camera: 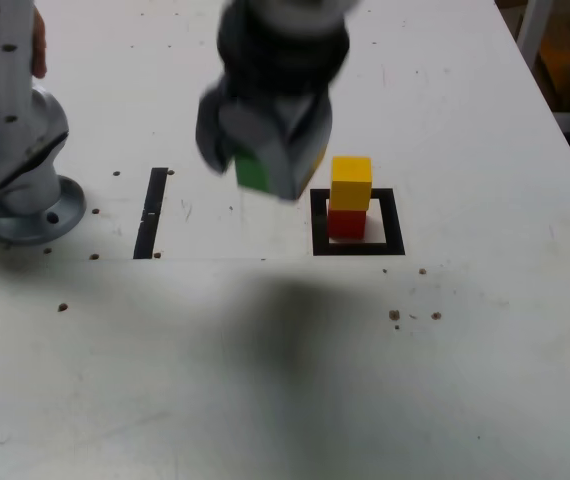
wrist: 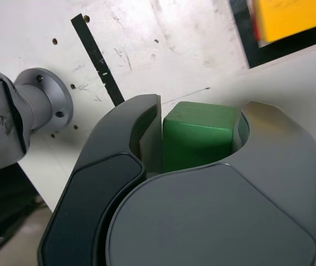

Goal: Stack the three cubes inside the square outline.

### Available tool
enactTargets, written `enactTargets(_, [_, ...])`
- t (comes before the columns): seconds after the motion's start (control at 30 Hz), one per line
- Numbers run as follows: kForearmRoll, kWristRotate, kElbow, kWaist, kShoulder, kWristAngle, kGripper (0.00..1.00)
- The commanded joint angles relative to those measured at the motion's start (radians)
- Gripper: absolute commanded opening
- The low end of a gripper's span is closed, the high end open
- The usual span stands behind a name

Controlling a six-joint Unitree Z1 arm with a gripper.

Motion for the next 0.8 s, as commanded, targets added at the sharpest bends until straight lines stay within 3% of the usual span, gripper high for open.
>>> enactTargets(0.0, [0.022,-0.017,-0.088,0.036,-0.009,-0.012,0.33])
enactTargets(0.23, [0.023,-0.105,-0.175,0.149,0.06,-0.038,0.27])
enactTargets(0.53, [0.023,-0.212,-0.189,0.236,0.127,-0.092,0.27])
enactTargets(0.77, [0.023,-0.214,-0.192,0.253,0.155,-0.096,0.27])
